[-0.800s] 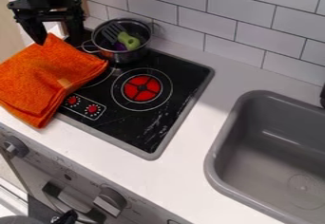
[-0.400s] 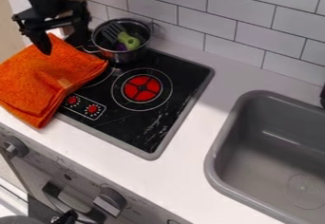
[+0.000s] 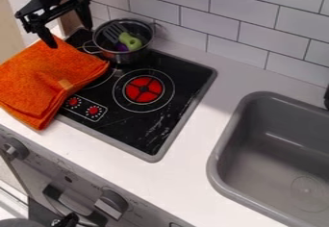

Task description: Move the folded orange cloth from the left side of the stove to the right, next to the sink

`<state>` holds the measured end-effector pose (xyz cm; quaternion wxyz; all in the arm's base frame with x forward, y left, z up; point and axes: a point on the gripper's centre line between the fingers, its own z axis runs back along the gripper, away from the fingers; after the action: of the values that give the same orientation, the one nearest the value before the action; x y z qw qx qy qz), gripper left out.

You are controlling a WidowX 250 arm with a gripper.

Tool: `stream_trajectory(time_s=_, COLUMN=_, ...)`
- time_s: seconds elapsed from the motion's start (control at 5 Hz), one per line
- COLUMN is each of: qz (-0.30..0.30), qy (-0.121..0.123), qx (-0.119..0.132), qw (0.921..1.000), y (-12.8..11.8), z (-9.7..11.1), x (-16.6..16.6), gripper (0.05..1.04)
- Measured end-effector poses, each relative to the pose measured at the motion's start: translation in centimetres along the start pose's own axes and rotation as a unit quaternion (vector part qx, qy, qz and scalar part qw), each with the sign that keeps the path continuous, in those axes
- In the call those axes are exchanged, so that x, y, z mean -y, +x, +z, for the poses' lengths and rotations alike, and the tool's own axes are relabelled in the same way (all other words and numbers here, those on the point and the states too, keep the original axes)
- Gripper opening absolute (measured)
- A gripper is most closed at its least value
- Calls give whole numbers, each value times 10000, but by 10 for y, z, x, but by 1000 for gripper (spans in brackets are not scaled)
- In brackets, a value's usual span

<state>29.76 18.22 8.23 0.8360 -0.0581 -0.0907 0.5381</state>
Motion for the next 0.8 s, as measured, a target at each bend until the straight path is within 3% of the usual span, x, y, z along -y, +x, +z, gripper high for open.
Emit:
stream_trajectory(time_s=0.2, qz=870, qy=54, qx=198, qw=9960, y=-2, z=-2, x=10, gripper=999)
stream_trajectory(time_s=0.4, qz=1247, qy=188, qx=103, qw=9920, y=-9, z=-13, x=13, gripper=999)
stream_trajectory(time_s=0.8, qz=1118, qy=276, qx=-105, qw=9933, y=-6, z=-11, x=-2, gripper=999)
